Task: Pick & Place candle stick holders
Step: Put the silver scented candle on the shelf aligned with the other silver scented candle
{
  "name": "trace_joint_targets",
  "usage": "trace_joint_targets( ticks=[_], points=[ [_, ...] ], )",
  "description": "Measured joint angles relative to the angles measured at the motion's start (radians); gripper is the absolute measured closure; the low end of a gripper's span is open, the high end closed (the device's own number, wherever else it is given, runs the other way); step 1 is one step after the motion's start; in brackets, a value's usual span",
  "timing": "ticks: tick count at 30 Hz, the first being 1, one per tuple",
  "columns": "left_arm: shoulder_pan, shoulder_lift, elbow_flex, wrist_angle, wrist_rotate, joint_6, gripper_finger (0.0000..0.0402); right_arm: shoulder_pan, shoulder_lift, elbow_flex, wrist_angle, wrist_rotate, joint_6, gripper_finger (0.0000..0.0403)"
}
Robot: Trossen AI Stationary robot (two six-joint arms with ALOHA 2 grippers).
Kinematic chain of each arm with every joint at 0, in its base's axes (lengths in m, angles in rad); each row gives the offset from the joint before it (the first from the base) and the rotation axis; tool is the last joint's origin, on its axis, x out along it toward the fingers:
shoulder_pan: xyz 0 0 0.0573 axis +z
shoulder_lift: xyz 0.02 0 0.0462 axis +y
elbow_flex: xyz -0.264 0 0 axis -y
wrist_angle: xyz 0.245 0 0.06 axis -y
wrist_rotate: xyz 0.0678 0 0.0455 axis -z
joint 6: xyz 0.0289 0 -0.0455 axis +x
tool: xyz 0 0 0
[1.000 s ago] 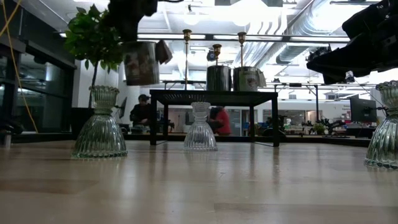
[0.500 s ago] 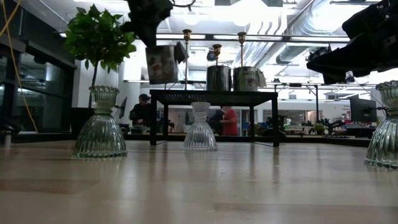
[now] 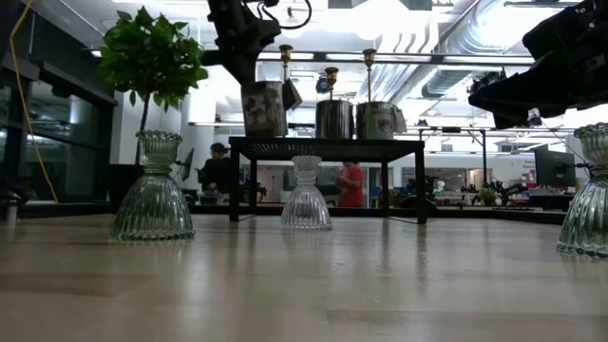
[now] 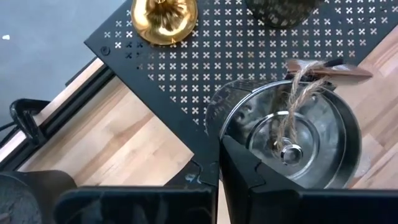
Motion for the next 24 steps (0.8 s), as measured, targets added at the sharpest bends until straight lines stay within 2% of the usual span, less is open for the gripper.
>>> trace_joint_targets(
  ticks=[24],
  points=[
    [0.014, 0.037, -0.002, 0.125, -0.092, 0.045, 0.0401, 0.0, 0.0, 0.0, 0.0, 0.0, 0.0, 0.0304]
  ],
)
